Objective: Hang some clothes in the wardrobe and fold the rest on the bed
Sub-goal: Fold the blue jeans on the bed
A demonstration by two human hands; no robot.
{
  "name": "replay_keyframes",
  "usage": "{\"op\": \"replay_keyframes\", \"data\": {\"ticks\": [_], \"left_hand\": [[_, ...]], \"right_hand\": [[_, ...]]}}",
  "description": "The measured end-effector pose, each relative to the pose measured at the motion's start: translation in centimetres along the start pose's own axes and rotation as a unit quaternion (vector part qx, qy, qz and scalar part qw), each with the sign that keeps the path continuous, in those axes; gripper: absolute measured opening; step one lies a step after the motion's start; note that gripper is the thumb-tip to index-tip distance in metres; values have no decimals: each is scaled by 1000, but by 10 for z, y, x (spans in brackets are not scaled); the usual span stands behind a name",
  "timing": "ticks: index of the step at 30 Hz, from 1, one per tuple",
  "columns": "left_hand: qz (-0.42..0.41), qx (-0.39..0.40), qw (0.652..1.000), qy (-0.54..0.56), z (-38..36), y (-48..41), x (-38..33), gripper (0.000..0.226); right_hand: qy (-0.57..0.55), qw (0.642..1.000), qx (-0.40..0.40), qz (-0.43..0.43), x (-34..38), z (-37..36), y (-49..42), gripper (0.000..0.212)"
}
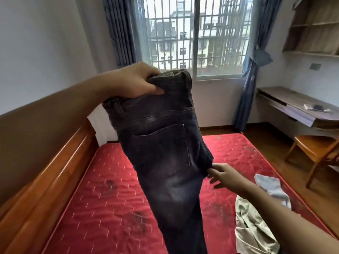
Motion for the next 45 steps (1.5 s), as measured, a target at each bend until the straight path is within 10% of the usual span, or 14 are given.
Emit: {"op": "replay_keyframes", "data": {"ticks": [6,14,19,23,30,37,43,45], "left_hand": [[34,-39,999,-13,15,5,-11,10],[144,-38,989,-15,13,36,0,8],[177,-69,982,6,12,41,7,10],[179,-100,978,46,10,32,-3,13],[158,-54,986,8,-28,-24,-55,11],[194,-98,975,-47,-7,-19,-64,1],[234,-63,969,-39,-5,-7,-54,5],[239,-55,969,-38,-7,-5,-52,5]], "right_hand": [[-328,944,25,14,28,-6,-23,33],[-474,867,146,48,45,19,-53,35],[-136,968,52,204,50,53,-74,1],[96,963,-45,247,51,83,-95,17],[-96,886,183,415,178,106,-74,72],[33,914,245,322,97,88,-112,7],[169,892,276,316,76,70,-117,18],[62,890,308,331,102,74,-105,32]]}}
Point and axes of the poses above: each hand's wrist, its own y-axis away from the middle knuckle, its own z-axis out of the back of the hand, x = y × z, the point moved 2 cm from there along -y, towards the middle knuckle, and after that the axes turned 12 degrees about y, right-handed, at the moved point
